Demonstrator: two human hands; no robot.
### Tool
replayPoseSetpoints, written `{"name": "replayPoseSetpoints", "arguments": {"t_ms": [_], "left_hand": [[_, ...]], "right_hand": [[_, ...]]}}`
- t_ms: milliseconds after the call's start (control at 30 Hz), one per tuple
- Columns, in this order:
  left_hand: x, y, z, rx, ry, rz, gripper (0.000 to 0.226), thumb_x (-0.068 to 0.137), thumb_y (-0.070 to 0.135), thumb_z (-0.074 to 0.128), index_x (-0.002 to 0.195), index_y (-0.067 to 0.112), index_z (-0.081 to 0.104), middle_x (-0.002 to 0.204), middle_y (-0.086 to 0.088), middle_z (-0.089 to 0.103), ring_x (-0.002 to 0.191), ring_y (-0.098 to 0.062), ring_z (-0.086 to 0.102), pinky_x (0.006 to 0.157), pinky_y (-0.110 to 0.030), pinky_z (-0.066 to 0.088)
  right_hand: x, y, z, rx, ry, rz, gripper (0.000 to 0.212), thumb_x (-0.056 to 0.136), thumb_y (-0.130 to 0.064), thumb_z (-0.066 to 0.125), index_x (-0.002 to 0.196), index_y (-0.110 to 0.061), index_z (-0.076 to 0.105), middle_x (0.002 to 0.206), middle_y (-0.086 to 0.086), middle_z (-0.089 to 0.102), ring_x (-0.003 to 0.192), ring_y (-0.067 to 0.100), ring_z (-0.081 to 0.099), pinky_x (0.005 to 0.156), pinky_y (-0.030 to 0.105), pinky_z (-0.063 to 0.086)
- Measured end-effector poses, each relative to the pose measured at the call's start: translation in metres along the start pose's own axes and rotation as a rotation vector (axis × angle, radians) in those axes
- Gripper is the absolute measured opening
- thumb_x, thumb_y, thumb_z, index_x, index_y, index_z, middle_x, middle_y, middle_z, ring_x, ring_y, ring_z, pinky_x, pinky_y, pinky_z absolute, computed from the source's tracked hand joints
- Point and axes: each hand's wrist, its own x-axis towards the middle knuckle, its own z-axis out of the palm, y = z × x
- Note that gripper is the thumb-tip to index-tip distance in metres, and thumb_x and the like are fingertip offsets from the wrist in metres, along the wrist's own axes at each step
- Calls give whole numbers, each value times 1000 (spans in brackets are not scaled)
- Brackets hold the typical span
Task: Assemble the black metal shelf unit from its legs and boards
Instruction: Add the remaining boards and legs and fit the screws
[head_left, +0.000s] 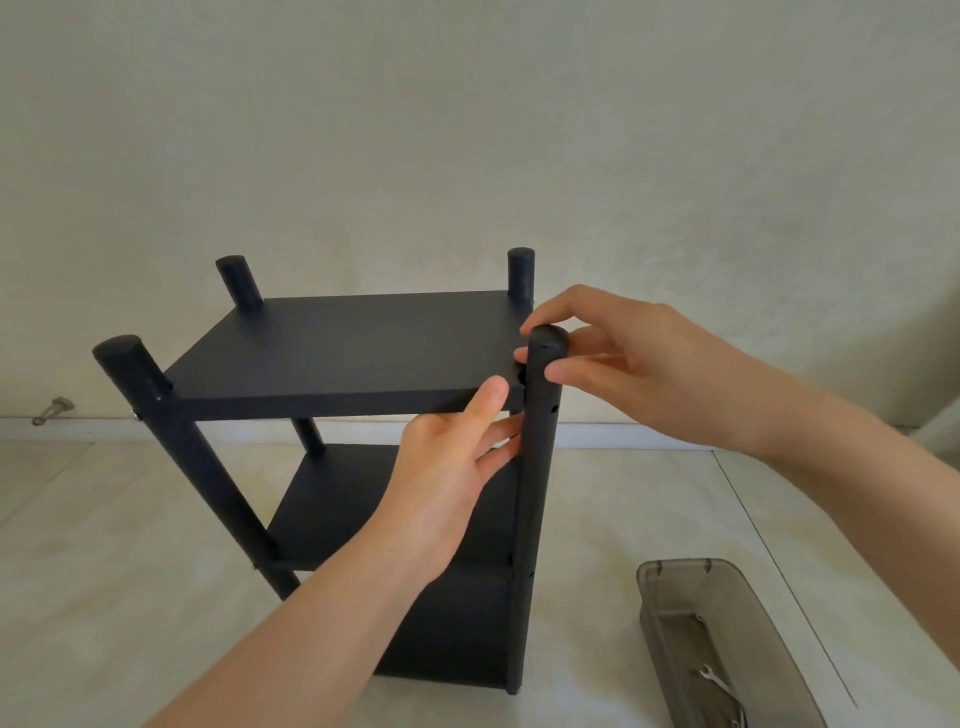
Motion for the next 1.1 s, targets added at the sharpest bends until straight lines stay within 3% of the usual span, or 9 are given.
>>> {"name": "replayPoseSetpoints", "arguments": {"t_ms": [233,400,600,833,1000,1100], "left_hand": [[-1,-7,-2,-121,-63,53,27,89,25,67,107,8,76,122,-15,71,119,-31,66,100,-36,54],[-1,-9,-2,-99,-66,89,31,89,25,65,111,6,72,124,-15,70,118,-29,66,98,-34,55],[-1,-11,-3,-75,-43,103,25,86,24,65,103,13,78,120,-10,72,115,-26,68,89,-29,57],[-1,-12,-4,-37,-33,99,21,87,25,63,98,18,80,115,-5,75,111,-21,70,81,-21,56],[-2,-12,-4,-18,4,95,27,86,24,64,106,7,70,108,-1,77,104,-14,72,75,-17,56],[-3,-11,-3,-16,7,89,27,86,24,63,105,5,69,107,-2,77,103,-14,73,74,-16,56]], "right_hand": [[0,0,0,-55,6,-33,20,96,-26,58,115,-34,57,97,-20,70,95,-5,65,82,12,45],[1,0,-2,-44,-26,-36,19,94,-31,58,112,-38,56,90,-8,74,87,25,65,81,33,44],[2,-3,-5,-89,-64,-32,16,96,-32,54,112,-33,53,99,8,71,100,29,65,87,48,50],[1,1,0,-79,-11,-38,23,96,-32,56,119,-32,53,108,-11,69,107,7,64,92,35,50],[-2,11,4,243,96,0,21,89,-23,69,109,-26,64,93,-4,76,95,3,69,88,15,50],[-9,26,6,394,118,28,13,93,-21,66,105,-20,69,103,-6,75,103,6,68,92,22,53]]}}
